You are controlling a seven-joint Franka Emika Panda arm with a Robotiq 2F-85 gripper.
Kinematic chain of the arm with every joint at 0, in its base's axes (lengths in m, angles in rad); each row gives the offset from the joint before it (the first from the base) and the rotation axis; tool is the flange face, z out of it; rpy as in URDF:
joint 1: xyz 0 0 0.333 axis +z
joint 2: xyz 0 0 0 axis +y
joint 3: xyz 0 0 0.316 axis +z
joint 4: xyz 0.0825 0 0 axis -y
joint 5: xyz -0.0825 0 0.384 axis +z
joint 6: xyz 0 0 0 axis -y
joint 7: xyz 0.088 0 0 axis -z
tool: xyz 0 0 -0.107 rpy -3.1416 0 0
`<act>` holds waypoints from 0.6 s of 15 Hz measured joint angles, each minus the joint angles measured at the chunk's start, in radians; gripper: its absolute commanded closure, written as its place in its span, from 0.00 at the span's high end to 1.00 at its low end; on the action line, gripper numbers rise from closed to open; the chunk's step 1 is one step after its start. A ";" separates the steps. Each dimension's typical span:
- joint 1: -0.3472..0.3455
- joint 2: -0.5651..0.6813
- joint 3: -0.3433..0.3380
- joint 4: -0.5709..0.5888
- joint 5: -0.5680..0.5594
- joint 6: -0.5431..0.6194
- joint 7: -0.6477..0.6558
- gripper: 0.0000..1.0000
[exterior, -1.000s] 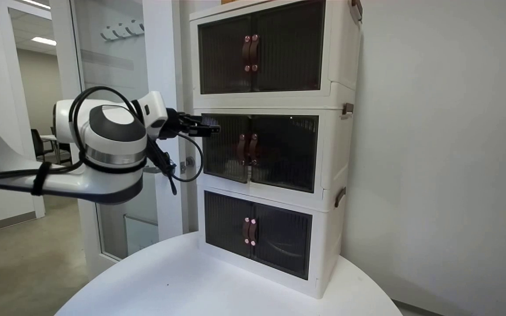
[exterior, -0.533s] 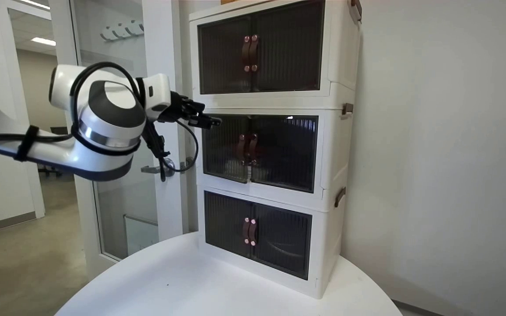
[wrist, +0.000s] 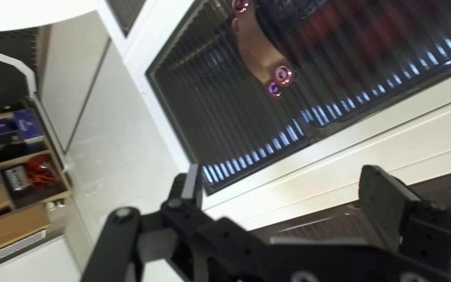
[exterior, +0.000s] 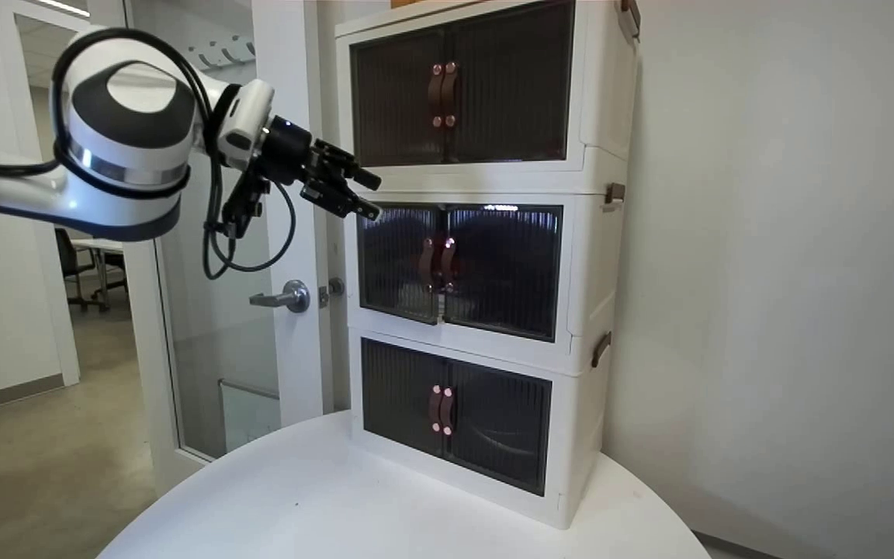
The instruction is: Open the middle shelf compartment
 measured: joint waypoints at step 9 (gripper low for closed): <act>-0.142 -0.003 0.001 0.246 0.035 -0.417 0.296 1.00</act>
